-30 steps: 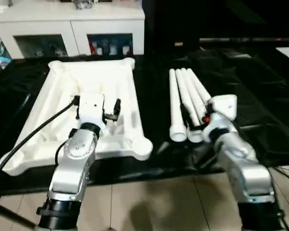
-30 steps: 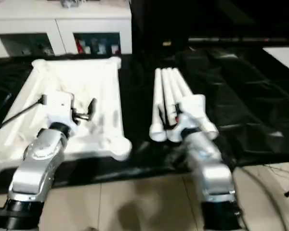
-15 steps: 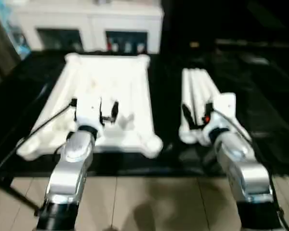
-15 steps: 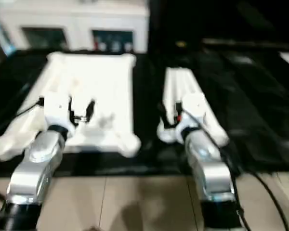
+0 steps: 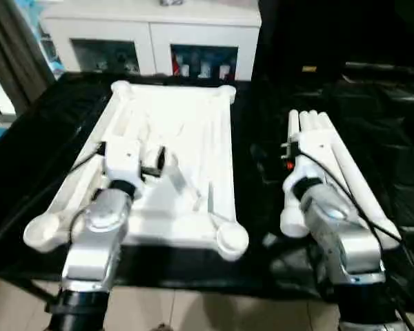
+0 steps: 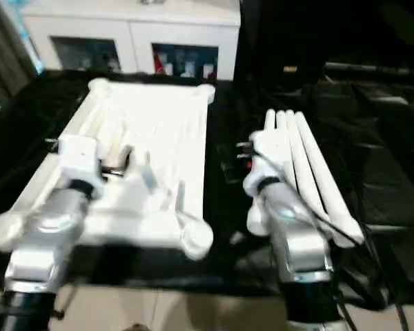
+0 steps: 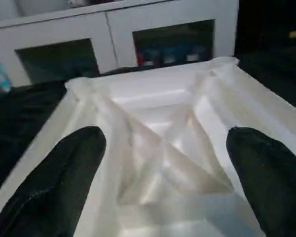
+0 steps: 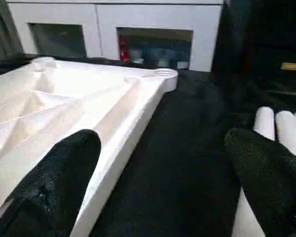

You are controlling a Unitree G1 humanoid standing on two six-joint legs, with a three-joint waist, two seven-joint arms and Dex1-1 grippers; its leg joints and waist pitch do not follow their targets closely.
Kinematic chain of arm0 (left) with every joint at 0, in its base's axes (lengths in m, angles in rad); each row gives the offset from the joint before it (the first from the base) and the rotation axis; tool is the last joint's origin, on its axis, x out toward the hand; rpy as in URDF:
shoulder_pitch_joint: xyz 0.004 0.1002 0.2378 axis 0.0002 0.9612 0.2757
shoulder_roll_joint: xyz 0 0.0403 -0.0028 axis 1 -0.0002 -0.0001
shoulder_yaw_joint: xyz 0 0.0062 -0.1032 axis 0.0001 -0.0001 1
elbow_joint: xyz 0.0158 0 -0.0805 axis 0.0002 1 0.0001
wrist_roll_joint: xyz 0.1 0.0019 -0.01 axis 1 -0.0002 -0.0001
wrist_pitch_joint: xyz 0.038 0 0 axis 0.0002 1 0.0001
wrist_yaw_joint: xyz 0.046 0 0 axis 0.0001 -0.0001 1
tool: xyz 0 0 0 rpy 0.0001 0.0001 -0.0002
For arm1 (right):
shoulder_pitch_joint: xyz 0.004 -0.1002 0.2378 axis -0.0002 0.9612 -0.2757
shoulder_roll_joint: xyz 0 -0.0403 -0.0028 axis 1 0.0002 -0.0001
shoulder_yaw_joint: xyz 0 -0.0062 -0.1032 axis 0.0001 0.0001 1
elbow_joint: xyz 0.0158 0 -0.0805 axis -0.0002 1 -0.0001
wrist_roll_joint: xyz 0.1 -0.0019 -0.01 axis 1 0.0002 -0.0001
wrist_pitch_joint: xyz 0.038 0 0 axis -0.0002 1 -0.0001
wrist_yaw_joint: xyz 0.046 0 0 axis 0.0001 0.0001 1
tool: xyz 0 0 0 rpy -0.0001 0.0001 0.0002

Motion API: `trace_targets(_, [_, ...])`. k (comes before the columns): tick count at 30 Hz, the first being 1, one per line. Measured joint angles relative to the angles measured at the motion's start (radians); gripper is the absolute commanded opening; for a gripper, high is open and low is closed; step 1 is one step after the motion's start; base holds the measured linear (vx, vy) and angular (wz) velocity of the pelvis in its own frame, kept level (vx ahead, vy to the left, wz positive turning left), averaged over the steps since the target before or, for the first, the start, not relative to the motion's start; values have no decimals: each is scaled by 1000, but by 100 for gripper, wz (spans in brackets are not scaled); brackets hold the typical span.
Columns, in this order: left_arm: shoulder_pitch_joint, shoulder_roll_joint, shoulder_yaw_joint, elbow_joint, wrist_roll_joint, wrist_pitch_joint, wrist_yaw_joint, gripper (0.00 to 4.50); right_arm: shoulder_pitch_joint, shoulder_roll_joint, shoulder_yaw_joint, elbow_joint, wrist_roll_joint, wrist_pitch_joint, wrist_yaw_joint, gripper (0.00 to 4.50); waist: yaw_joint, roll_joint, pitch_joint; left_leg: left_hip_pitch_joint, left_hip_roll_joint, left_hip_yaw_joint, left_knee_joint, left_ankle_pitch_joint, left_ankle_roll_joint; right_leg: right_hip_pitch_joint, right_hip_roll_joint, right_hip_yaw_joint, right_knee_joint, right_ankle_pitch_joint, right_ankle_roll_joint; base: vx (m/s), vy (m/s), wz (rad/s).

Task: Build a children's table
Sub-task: Move to table

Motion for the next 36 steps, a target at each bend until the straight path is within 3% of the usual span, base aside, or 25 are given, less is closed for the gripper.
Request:
trace_targets(1, [0, -2, -1, 0, 0, 0, 0, 450, 0, -2, -1, 0, 0, 0, 0, 447, 0, -10, 1, 7, -7, 10, -3, -2, -3, -23, -7, 14, -19, 12, 15, 74, -10, -1])
trace_targets(2, [-1, -3, -1, 0, 0, 0, 0, 450, 1, -2, -3, 0, 0, 0, 1, 447, 1, -29, -1, 13, -20, 21, -5, -5, -6, -31, -20, 27, -69, 33, 7, 53, -71, -2])
trace_targets(3, [-2, -12, -1, 1, 0, 0, 0, 450, 5, -9, -5, 2, -2, -2, 5, 447, 5, -51, 6, 17, -27, 34, 1, -17, 4, -28, -24, 40, -67, 82, -21, 57, -99, 2])
trace_targets(4, [0, -20, -17, 1, -1, 0, -2, 450, 11, -18, -9, 7, -5, -2, 8, 447, 17, -49, 7, 21, -26, 34, 20, -36, 51, -14, -18, 42, -80, 78, -34, 57, -99, 2])
trace_targets(5, [-1, -24, -30, 0, -1, 0, -3, 450, 12, -24, -8, 10, -12, -2, 11, 447, 21, -48, 7, 23, -25, 27, 42, -44, 63, -1, -16, 41, -91, 80, -38, 49, -93, -2])
trace_targets(6, [-1, -25, -35, 1, -1, 1, -6, 450, 12, -32, -8, 6, -15, -3, 17, 447, 21, -51, 9, 19, -26, 20, 61, -43, 62, 18, -18, 23, -103, 81, -39, 37, -50, 4])
trace_targets(8, [-7, -21, -33, -5, -1, 0, -7, 450, 12, -41, -8, 3, -19, -4, 21, 447, 13, -25, 5, 13, -6, 10, 44, -43, 60, 46, -40, -53, -123, 81, -39, 40, -3, 15])
trace_targets(9, [-8, -11, -28, -10, -1, -1, -8, 450, 12, -31, 1, 2, -20, -5, 25, 447, 9, 1, 7, 5, 23, 2, 43, -24, 24, 78, -44, -114, -136, 80, -39, 62, 108, 32])
trace_targets(10, [-4, -1, -22, -9, -1, -1, -9, 450, 14, -20, 5, 3, -16, -4, 32, 447, -1, 9, 10, 20, 38, 1, 37, -27, -32, 88, -38, -122, -147, 78, -35, 62, 108, 32])
trace_targets(11, [0, 7, -10, -8, -1, -1, -9, 450, 12, 1, 17, 2, -8, -4, 37, 447, -7, 9, 11, 24, 41, 6, 29, -27, -39, 91, -33, -117, -160, 76, -34, 81, 93, 17])
trace_targets(13, [1, 14, 10, -5, -4, -1, -22, 450, 9, 24, 48, 2, 9, -2, 48, 447, -19, 6, 9, 38, 24, 9, 15, -29, -29, 85, -20, -65, -135, 52, -80, 86, 75, 8])
trace_targets(14, [-1, 19, 12, -7, -13, -1, -35, 450, 8, 19, 48, 0, 14, -2, 57, 447, -23, 2, 7, 41, 14, 13, 16, -30, -18, 73, -20, -45, -113, 58, -84, 100, 71, 12])
trace_targets(15, [-2, 18, 12, -9, -29, -1, -53, 450, 8, 3, 45, -5, 23, 0, 67, 447, -24, -7, 2, 41, -2, 19, 19, -34, -11, 53, -26, -19, -104, 64, -76, 99, 31, 10])
trace_targets(16, [-3, 14, 8, -10, -44, -1, -71, 450, 8, -13, 39, -7, 27, 3, 82, 447, -22, -16, -2, 34, -13, 25, 24, -33, -12, 42, -34, 1, -105, 66, -40, 99, 31, 10])
trace_targets(17, [-5, 12, -5, -11, -55, -8, -103, 450, 10, -38, 34, -16, 40, 13, 112, 447, -19, -18, -4, 22, -17, 26, 29, -32, -12, 33, -36, 12, -96, 69, -8, 60, 8, 8])
trace_targets(18, [-6, 14, -35, -15, -68, -16, -138, 450, 12, -61, 30, -18, 51, 29, 143, 447, -7, -18, -6, 6, -18, 25, 26, -28, -15, 22, -34, 17, -96, 71, -7, 0, 0, 0])
trace_targets(20, [-7, 39, -92, -15, -87, -42, -220, 450, 15, -107, 34, -33, 76, 72, 207, 447, 2, -18, -6, -1, -15, 25, 20, -23, -22, 14, -31, 16, -99, 75, -8, 0, 0, 0])
trace_targets(25, [-50, 160, -128, -14, -147, -83, -480, 450, 10, -248, 83, -101, 121, 63, 427, 447, 13, -14, -3, 10, -6, 28, 15, -20, -25, 21, -28, 11, -106, 76, -27, 0, 0, 0])
trace_targets(28, [-71, 238, -160, -7, -181, -89, -649, 450, 10, -320, 88, -118, 144, 39, 541, 447, 13, -11, -1, 18, 10, 53, 13, -14, -28, 27, -28, 12, -107, 81, -35, -63, -4, 4])
trace_targets(31, [-81, 303, -222, 28, -182, -112, -779, 450, 10, -366, 90, -125, 159, 37, 619, 447, 10, -11, 1, 30, 18, 68, 8, -14, -28, 37, -29, 13, -112, 85, -41, -59, 1, -1])
trace_targets(36, [-153, 387, -317, 146, -141, -132, -971, 410, 10, -452, 115, -126, 175, 38, 737, 450, 7, -10, 1, 30, 19, 74, -2, -6, -31, 36, -29, 15, -121, 96, -45, 0, 0, 0])
